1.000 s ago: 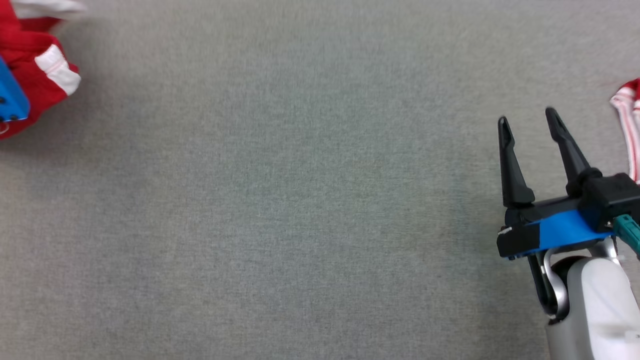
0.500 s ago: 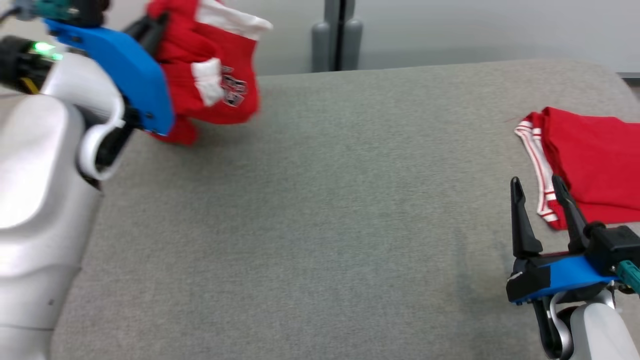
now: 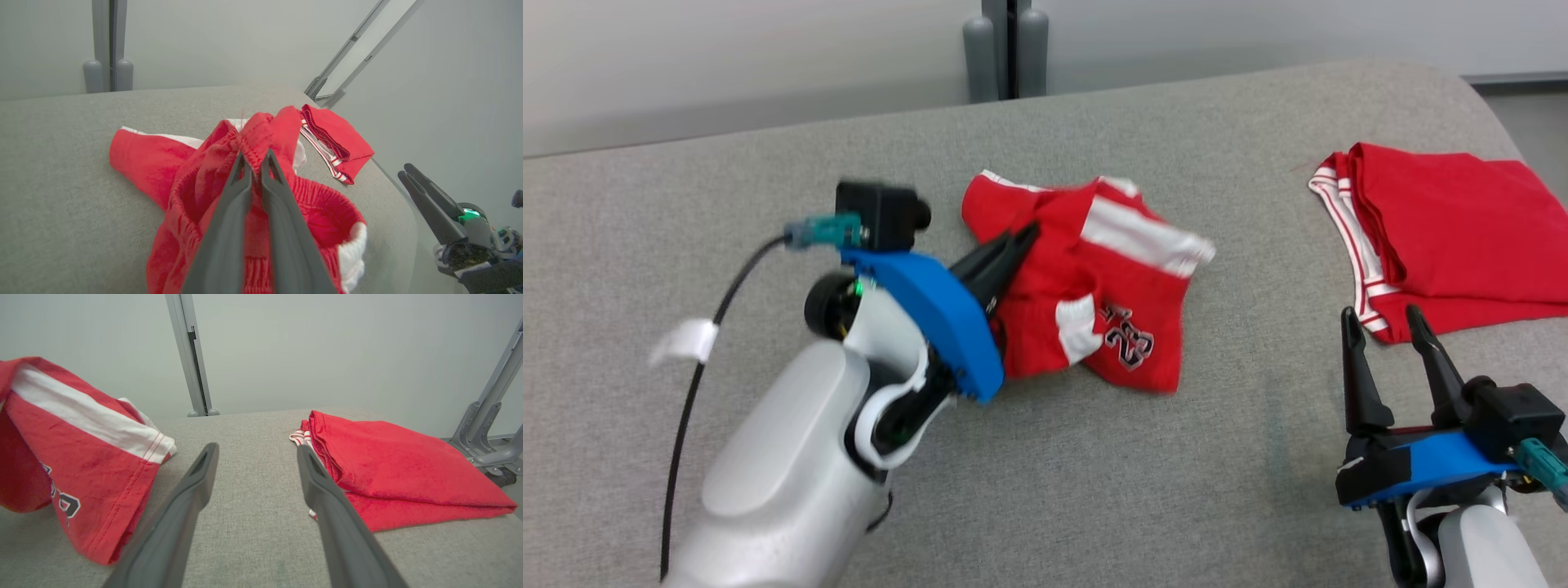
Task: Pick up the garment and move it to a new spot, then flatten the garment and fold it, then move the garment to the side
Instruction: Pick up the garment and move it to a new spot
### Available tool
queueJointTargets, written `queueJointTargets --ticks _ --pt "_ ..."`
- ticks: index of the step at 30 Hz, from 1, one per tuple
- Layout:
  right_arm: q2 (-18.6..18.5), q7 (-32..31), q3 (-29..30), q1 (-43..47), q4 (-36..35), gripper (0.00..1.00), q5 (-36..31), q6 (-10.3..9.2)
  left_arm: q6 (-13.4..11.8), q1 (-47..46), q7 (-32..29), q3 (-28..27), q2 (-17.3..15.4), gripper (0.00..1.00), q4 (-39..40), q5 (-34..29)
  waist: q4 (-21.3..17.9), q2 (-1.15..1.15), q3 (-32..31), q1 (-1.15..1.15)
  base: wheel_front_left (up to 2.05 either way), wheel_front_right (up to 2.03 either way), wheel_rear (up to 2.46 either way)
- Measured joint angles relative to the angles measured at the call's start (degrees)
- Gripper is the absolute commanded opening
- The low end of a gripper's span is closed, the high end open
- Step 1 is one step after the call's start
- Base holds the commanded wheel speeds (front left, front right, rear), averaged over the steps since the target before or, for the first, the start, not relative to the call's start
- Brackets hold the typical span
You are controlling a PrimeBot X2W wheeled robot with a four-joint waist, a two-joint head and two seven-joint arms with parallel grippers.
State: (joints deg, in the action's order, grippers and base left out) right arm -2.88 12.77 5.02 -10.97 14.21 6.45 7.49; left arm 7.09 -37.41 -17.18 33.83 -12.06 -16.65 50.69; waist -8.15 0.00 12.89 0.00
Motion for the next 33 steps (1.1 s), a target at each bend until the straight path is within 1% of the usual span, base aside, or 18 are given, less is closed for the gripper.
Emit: queueJointTargets --ticks 5,9,13,14,16,26,33 --pt "0.0 0.7 -0.8 -1.4 1.2 1.00 0.4 0.00 -0.7 6.3 4.7 -0.6 -0.5 0.00 -6.7 0.1 -0.1 0.01 2.0 0.01 0.00 0.00 0.00" --pt "0.0 1.0 -0.8 -1.8 1.9 1.00 0.3 0.00 -1.0 7.2 8.6 -1.0 -1.0 0.00 -12.0 -1.5 0.4 0.01 3.1 0.01 0.00 0.00 0.00" --pt "0.0 1.2 -0.8 -2.7 2.5 1.00 0.1 0.00 -0.6 7.3 11.5 -0.4 -0.5 0.00 -15.3 -2.1 1.0 0.01 3.3 0.01 0.00 0.00 0.00" --pt "0.0 1.2 -0.8 -2.8 2.6 1.00 0.0 0.00 -0.5 7.2 12.5 -0.4 -0.3 0.29 -16.0 -2.4 1.2 0.01 3.1 0.01 0.00 0.00 0.00" --pt "0.0 1.3 -0.9 -2.8 3.0 1.00 -0.3 0.00 -0.5 6.8 14.5 -0.2 0.1 1.00 -17.0 -2.8 1.6 0.01 2.7 0.00 0.00 0.00 0.00" --pt "0.0 1.4 -0.4 -1.3 4.0 1.00 -1.4 0.00 -0.3 5.6 25.1 0.9 0.7 1.00 -20.0 -7.5 4.2 0.01 -2.3 0.00 0.00 0.00 0.00" --pt "0.0 0.8 0.7 0.6 3.5 1.00 -2.0 0.00 -2.6 6.9 29.6 2.0 0.4 1.00 -19.6 -10.6 7.4 0.01 -7.2 -0.01 0.00 0.00 0.00"
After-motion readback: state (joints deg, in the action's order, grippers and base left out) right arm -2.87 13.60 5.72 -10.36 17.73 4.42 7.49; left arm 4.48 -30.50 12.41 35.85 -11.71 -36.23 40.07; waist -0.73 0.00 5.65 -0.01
